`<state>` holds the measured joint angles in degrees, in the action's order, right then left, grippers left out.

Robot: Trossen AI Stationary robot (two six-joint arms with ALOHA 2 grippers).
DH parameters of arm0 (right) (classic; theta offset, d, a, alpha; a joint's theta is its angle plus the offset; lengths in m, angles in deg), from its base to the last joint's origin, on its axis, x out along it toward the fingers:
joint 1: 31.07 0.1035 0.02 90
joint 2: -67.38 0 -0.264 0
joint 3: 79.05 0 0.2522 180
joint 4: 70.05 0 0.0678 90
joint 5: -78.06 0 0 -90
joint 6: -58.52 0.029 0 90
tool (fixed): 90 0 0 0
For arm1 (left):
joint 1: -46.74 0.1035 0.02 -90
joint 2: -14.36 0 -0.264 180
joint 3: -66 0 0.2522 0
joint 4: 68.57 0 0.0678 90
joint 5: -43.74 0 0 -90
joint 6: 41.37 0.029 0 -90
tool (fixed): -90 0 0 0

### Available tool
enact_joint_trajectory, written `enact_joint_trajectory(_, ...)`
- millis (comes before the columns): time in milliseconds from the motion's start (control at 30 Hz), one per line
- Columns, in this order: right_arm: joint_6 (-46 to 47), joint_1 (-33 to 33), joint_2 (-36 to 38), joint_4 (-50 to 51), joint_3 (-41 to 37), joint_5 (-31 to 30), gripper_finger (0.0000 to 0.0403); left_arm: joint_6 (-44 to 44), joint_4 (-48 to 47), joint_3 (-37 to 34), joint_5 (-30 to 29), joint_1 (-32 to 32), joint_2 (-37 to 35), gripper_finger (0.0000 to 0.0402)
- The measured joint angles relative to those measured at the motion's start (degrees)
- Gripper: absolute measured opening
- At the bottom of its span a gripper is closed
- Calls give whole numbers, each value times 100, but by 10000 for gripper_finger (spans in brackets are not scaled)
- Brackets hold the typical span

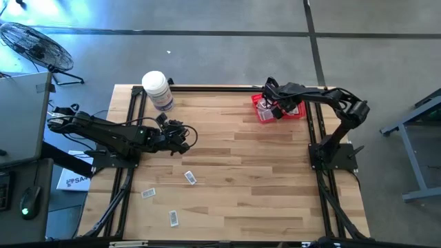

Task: Pick & Place First Aid Supplies
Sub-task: Put the ointment pack into the right red bin

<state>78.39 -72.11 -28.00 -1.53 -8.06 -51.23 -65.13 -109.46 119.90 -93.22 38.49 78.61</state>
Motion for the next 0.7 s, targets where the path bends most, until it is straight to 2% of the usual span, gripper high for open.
enact_joint_trajectory(333,93,184,726,90,0,-45,93,8,-2,0,2,0,0,165)
enact_joint_trajectory(500,228,520,1118,37,0,18,93,9,-8,0,55,0,0,165)
enact_joint_trajectory(600,321,921,1289,-76,0,28,92,155,-101,0,613,-2,0,165)
enact_joint_trajectory(700,324,1386,1392,-291,0,33,90,207,-222,0,1572,-4,0,165)
